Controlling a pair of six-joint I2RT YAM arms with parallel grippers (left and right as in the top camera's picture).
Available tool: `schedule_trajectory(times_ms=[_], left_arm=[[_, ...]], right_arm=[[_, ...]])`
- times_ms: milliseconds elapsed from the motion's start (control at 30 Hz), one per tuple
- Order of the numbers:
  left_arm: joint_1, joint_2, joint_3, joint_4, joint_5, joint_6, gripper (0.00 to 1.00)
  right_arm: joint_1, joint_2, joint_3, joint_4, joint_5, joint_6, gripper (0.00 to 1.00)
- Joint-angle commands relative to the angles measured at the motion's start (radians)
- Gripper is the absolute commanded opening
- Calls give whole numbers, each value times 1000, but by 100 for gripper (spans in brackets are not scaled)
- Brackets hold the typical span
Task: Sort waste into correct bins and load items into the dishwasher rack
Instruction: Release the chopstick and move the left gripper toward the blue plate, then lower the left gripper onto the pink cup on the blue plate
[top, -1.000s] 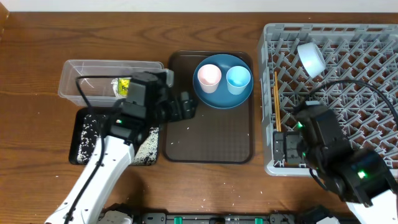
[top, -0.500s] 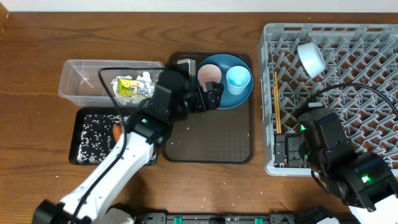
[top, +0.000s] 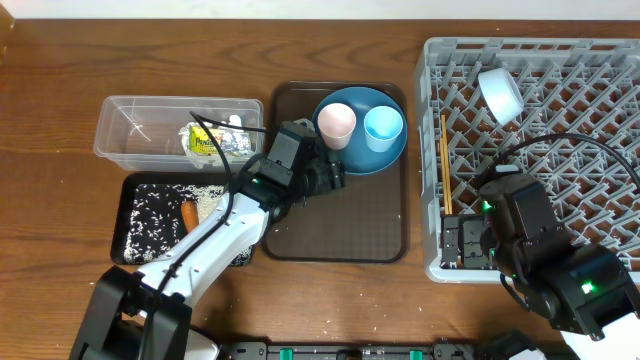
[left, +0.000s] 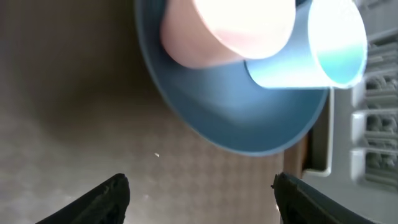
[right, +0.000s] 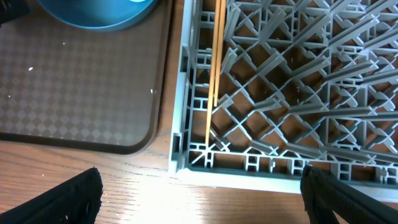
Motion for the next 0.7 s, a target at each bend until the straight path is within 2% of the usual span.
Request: schedule_trajectory(times_ms=[0,300,400,500,667], left_arm=[[-1,27,-1,13,-113,-1,72],[-2,158,-1,170,-111,-1,72],[-2,159,-1,181,-111,-1,72],[-6,165,-1,181,-111,-1,66],[-23,214,-1,228,-112,-1,66]], right_arm=[[-5,-3,-1,0,14,-15,99],[-5,-3,-1,0,14,-15,99],[-5,-3,-1,0,14,-15,99],[-5,-3,-1,0,14,-15,99],[-5,-3,-1,0,14,-15,99]])
